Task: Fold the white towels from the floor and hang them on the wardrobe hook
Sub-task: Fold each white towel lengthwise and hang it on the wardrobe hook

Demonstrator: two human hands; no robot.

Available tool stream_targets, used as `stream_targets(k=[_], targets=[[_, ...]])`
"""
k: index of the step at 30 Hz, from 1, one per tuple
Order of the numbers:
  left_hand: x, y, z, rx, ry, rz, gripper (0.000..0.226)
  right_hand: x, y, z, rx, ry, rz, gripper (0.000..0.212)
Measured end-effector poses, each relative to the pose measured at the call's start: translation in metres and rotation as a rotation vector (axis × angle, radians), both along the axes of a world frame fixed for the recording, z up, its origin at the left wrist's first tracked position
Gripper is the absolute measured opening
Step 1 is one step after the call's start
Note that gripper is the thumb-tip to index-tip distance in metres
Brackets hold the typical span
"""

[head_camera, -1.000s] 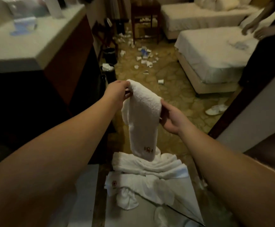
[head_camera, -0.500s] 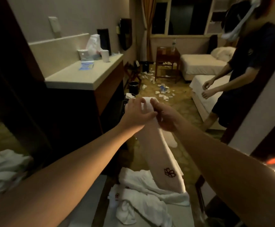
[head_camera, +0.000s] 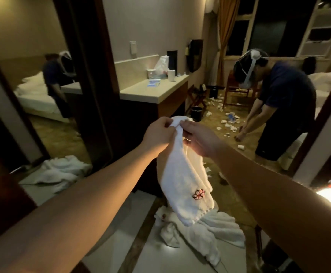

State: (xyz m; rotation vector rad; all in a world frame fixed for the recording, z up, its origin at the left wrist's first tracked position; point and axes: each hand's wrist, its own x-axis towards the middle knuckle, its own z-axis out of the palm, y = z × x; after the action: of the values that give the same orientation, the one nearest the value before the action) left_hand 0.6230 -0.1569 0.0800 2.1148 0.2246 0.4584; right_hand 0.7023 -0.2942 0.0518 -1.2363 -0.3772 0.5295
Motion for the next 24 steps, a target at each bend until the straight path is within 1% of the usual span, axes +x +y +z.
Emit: stream_targets(k=[2, 4, 6, 10, 12, 15, 16, 17, 18, 20, 22, 23, 24], targets=[[-0.034, 0.010, 0.008, -0.148, 0.035, 0.018, 0.032, -0.027, 0.011, 0.004, 0.015, 0.018, 0.001, 0.015], [-0.070, 0.020, 0.012, -0.283, 0.048, 0.033, 0.028, -0.056, 0.022, 0.008, 0.029, 0.032, 0.020, 0.023], [-0.106, 0.032, 0.013, -0.374, 0.044, 0.052, 0.025, -0.090, 0.031, 0.012, 0.023, 0.028, 0.069, 0.030], [-0.186, 0.060, 0.006, -0.509, 0.013, 0.079, 0.025, -0.169, 0.045, 0.012, 0.029, 0.017, 0.150, 0.026], [-0.233, 0.075, -0.004, -0.547, 0.009, 0.134, 0.024, -0.211, 0.052, 0.005, 0.054, 0.051, 0.175, 0.027], [-0.305, 0.102, -0.020, -0.639, 0.038, 0.267, 0.017, -0.275, 0.059, -0.004, 0.154, 0.148, 0.216, 0.020], [-0.329, 0.112, -0.026, -0.667, 0.049, 0.331, 0.019, -0.295, 0.061, -0.006, 0.202, 0.192, 0.227, 0.020], [-0.353, 0.122, -0.033, -0.681, 0.056, 0.397, 0.021, -0.315, 0.064, -0.007, 0.245, 0.234, 0.228, 0.024], [-0.376, 0.130, -0.038, -0.665, 0.061, 0.459, 0.023, -0.334, 0.068, -0.007, 0.275, 0.267, 0.224, 0.030], [-0.417, 0.139, -0.046, -0.520, 0.093, 0.537, 0.027, -0.374, 0.081, -0.004, 0.293, 0.291, 0.211, 0.040], [-0.453, 0.138, -0.045, -0.255, 0.147, 0.610, 0.034, -0.414, 0.096, 0.001, 0.309, 0.297, 0.199, 0.040], [-0.469, 0.134, -0.040, -0.112, 0.122, 0.628, 0.037, -0.432, 0.105, 0.005, 0.315, 0.296, 0.192, 0.039], [-0.483, 0.128, -0.035, 0.002, 0.055, 0.601, 0.037, -0.449, 0.114, 0.009, 0.317, 0.294, 0.182, 0.034]])
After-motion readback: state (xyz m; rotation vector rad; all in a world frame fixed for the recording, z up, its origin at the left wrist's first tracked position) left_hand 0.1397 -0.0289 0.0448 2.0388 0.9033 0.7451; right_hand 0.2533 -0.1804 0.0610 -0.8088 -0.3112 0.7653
